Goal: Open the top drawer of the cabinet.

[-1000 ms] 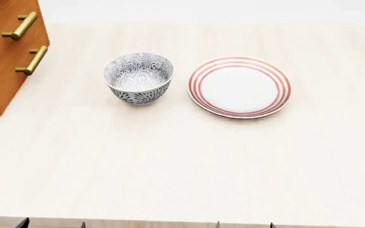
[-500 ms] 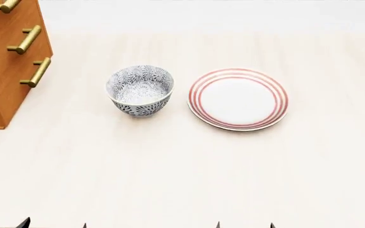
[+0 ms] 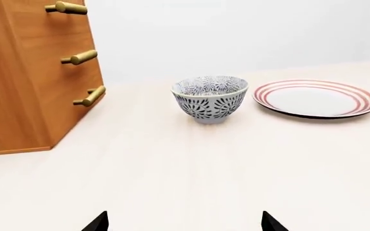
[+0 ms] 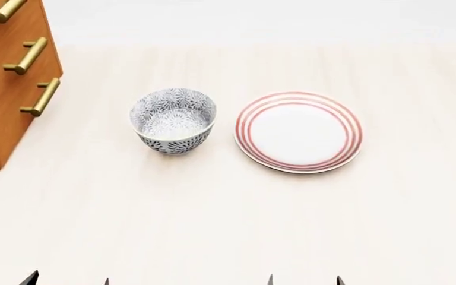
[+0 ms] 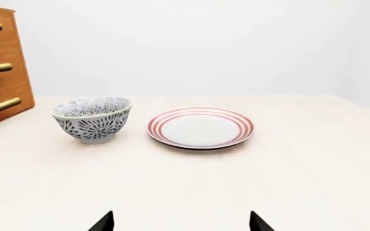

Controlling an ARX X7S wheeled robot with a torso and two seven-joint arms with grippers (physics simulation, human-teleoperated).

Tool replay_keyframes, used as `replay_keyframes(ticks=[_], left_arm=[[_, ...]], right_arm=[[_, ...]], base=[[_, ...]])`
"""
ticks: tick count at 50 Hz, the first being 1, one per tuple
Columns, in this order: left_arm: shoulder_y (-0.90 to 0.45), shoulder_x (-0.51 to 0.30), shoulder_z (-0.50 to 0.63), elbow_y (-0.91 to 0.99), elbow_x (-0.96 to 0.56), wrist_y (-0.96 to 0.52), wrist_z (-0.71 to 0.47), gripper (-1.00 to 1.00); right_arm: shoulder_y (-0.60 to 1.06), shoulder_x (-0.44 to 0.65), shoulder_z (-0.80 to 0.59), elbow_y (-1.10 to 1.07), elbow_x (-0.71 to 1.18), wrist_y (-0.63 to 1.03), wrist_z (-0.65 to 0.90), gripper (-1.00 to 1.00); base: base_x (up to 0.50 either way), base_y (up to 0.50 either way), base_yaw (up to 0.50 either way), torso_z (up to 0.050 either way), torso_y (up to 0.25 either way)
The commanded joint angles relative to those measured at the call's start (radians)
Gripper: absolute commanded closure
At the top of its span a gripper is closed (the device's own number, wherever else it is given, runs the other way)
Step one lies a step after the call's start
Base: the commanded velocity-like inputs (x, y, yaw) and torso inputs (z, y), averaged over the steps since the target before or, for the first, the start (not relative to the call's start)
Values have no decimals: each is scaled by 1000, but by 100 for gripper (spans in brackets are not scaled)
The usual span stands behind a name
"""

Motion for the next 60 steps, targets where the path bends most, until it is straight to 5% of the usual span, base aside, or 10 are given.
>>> replay_keyframes(ticks=[1,60], left_arm=[[1,15,-16,-13,-1,52,13,-100],[-6,-19,26,-13,-32,53,-22,-100]], right_arm=[[-4,-8,10,-7,1,-35,-20,-100],[-2,33,-43,-15,45,-82,-3,-100]], base=[[500,0,0,0,0],[451,0,0,0,0]])
